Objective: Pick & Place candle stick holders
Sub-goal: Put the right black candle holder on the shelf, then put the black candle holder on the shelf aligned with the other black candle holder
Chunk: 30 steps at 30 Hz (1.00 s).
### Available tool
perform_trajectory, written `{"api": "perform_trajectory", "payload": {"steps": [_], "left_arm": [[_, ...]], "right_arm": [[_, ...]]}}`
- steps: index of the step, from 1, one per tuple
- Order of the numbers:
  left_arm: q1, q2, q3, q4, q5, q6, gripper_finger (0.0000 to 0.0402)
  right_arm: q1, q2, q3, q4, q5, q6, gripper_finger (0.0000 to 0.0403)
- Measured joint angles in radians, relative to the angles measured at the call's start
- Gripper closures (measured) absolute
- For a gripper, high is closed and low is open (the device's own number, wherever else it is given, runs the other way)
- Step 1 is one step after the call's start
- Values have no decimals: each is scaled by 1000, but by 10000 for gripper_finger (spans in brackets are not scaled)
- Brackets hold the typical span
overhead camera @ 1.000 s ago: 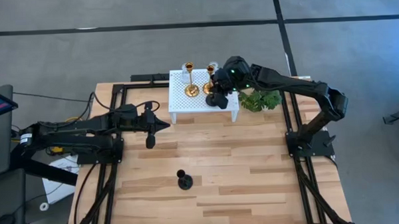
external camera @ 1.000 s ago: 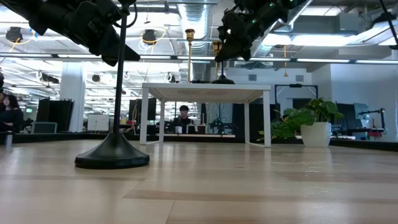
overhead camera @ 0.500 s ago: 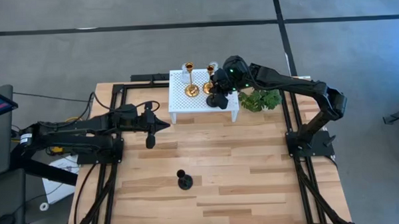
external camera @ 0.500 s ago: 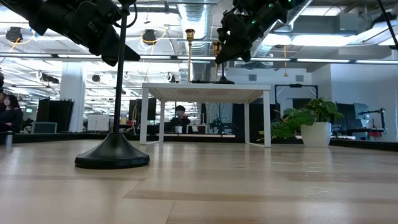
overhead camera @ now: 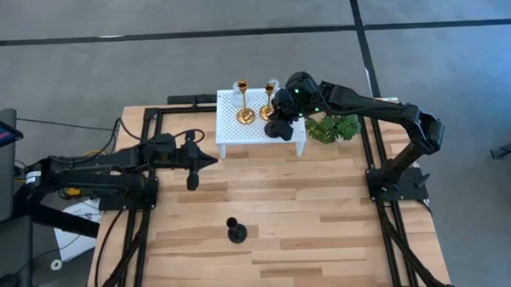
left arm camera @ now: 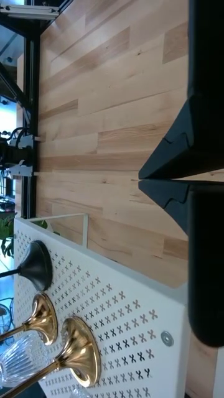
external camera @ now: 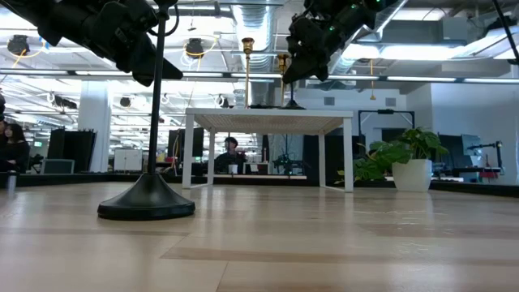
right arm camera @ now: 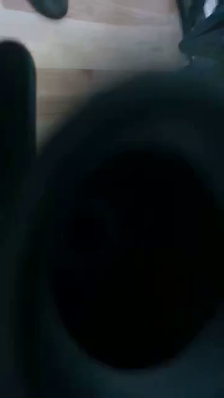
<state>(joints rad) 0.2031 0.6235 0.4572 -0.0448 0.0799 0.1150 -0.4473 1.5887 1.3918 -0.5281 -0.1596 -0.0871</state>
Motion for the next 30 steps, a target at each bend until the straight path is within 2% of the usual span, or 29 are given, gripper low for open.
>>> {"api": "perform_trajectory", "payload": {"steps": [12, 17, 20, 25, 28, 30], "left_arm": [[0, 0, 0, 0, 0, 0, 390], [0, 0, 0, 0, 0, 0, 390], [0, 0, 0, 0, 0, 0, 390], [0, 0, 0, 0, 0, 0, 390], [0, 0, 0, -10, 0, 0, 390], [0, 0, 1, -31, 0, 0, 390]], "right_arm": [[1, -2, -3, -22, 4, -51, 253], [1, -59, -2, -86, 32, -54, 198], [1, -110, -2, -136, 57, -54, 179], [4, -212, -2, -265, 58, -37, 179], [18, -258, -2, -344, 57, 5, 205], [32, -287, -14, -374, 57, 14, 236]]}}
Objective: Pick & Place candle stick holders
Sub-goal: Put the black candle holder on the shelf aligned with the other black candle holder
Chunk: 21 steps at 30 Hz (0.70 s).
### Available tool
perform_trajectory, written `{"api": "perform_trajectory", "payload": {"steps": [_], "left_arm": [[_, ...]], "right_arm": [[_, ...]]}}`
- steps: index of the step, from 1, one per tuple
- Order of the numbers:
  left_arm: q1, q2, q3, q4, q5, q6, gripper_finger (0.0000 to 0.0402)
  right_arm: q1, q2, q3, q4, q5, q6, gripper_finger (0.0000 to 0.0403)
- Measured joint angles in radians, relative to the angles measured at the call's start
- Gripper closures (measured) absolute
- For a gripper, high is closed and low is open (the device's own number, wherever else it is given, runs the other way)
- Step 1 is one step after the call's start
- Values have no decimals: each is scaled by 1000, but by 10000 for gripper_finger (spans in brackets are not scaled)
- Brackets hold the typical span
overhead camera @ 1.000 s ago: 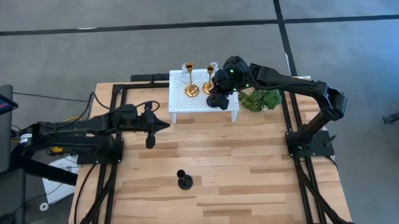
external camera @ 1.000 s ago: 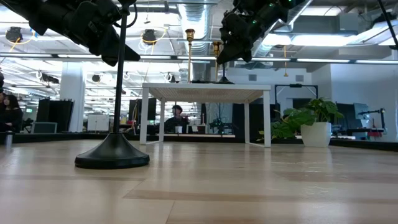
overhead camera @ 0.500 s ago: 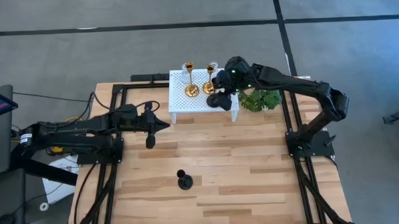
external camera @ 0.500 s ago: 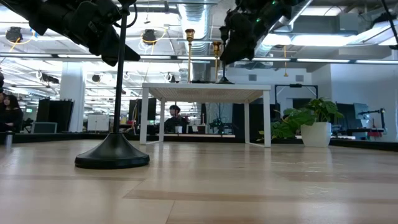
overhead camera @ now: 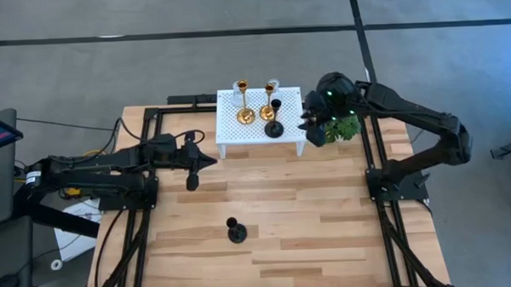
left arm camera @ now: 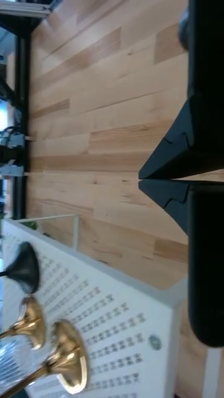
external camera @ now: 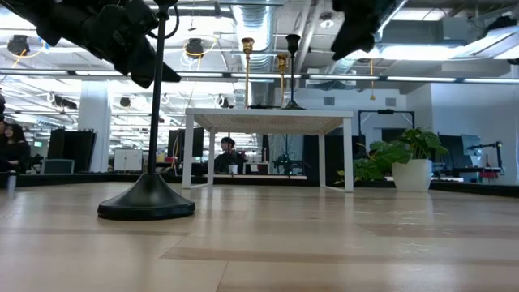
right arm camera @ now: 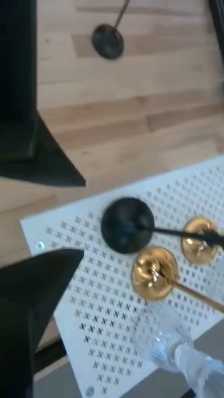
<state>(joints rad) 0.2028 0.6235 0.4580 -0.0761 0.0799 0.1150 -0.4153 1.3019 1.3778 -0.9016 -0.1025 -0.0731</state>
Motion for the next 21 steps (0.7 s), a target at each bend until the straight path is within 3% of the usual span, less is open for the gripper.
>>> {"api": "perform_trajectory", "payload": {"steps": [4, 7, 12, 15, 21], "left_arm": [[0, 0, 0, -49, 12, 0, 390], [0, 0, -9, -61, 105, 14, 396], [-2, 0, -100, 10, 283, 58, 395], [-2, 0, -185, 154, 310, 60, 396], [-39, 6, -362, 558, 480, 19, 396]], "right_arm": [[42, -42, -40, -4, 3, -8, 327], [86, -72, -86, 24, 19, -36, 389], [168, -119, -205, 124, 130, -47, 396], [198, -161, -301, 222, 135, -49, 399], [224, -251, -508, 460, 137, 2, 401]]}}
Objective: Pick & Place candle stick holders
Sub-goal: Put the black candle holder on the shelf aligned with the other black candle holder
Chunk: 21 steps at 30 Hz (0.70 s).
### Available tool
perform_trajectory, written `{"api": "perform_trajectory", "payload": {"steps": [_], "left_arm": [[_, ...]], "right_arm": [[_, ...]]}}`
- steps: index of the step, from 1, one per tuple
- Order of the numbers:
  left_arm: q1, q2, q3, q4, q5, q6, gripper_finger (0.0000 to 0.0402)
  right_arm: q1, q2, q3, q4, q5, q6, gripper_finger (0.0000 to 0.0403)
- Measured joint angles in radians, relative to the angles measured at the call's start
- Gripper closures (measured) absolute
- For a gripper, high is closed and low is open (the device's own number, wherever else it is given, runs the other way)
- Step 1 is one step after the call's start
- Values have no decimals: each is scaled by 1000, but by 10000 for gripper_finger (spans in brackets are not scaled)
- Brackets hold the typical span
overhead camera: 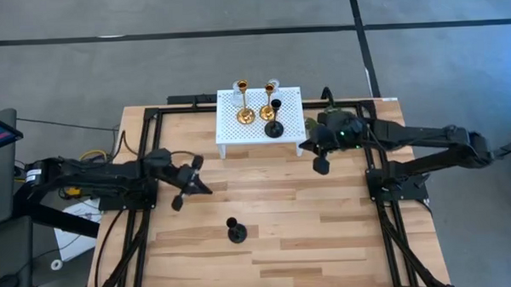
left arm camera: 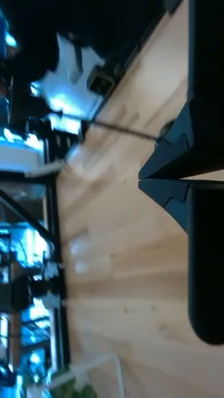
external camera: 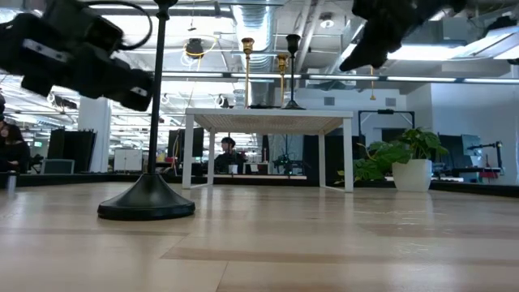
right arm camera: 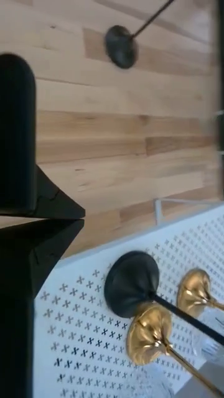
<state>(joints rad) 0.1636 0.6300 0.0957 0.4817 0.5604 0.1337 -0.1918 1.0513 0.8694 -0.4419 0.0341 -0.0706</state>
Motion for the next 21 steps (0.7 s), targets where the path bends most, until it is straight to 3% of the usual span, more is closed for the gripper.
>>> {"api": "perform_trajectory", "payload": {"steps": [3, 13, 21], "left_arm": [[-48, 4, -38, 65, -12, -8, 397], [-231, 113, -47, 118, -291, -8, 398], [-348, 306, -46, 359, -318, -24, 398]], "right_arm": [[1, -36, -87, 104, 1, 26, 402], [-16, -104, -260, 343, 28, 46, 402], [-33, -103, -266, 372, 28, 46, 403]]}}
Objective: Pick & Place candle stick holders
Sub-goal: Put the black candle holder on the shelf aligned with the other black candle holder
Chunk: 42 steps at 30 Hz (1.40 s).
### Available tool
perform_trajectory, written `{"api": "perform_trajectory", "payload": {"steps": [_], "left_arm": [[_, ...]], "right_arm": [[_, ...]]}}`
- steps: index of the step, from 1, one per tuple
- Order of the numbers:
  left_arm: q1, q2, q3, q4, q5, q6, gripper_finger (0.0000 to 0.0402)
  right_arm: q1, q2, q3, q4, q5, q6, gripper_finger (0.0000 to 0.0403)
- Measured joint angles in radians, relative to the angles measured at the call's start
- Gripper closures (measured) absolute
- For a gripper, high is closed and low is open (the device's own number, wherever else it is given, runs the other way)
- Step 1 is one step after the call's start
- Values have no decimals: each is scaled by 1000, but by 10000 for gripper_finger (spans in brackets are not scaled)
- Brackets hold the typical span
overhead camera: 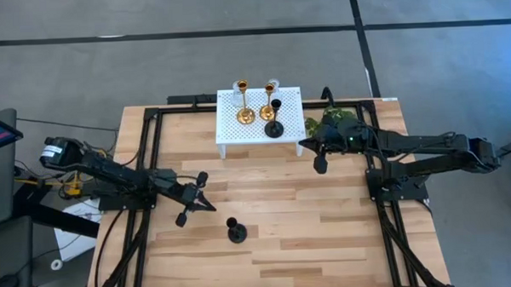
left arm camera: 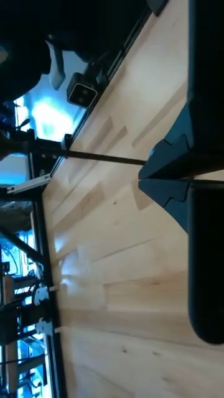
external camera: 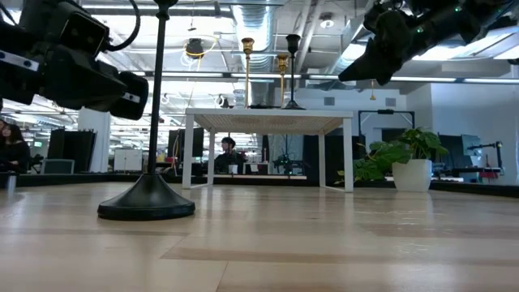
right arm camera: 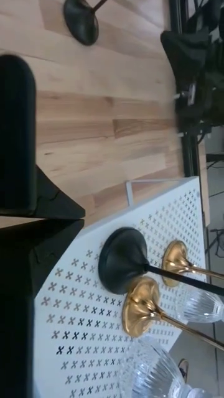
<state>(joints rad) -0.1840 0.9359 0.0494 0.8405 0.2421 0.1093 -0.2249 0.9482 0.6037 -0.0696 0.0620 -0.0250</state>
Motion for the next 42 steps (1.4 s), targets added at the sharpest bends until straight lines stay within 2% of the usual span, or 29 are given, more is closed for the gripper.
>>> {"api": "perform_trajectory", "payload": {"steps": [5, 12, 18, 28, 34, 42], "left_arm": [[-41, 129, 35, 40, -62, -2, 397], [-45, 315, 158, 45, -51, -2, 397], [-45, 416, 228, 48, 72, -21, 376], [-47, 446, 244, 70, 76, -89, 283], [-84, 446, 244, 99, 72, -111, 224], [-141, 446, 244, 103, -71, -115, 191]], "right_arm": [[0, 0, 0, -1, 0, -2, 403], [0, 0, 0, -1, 0, -1, 403], [0, 0, 0, -12, -6, -6, 403], [2, 0, 0, -38, -9, 0, 403], [2, 0, 0, -38, -9, 0, 403], [2, 0, 0, -37, -9, 0, 403]]}}
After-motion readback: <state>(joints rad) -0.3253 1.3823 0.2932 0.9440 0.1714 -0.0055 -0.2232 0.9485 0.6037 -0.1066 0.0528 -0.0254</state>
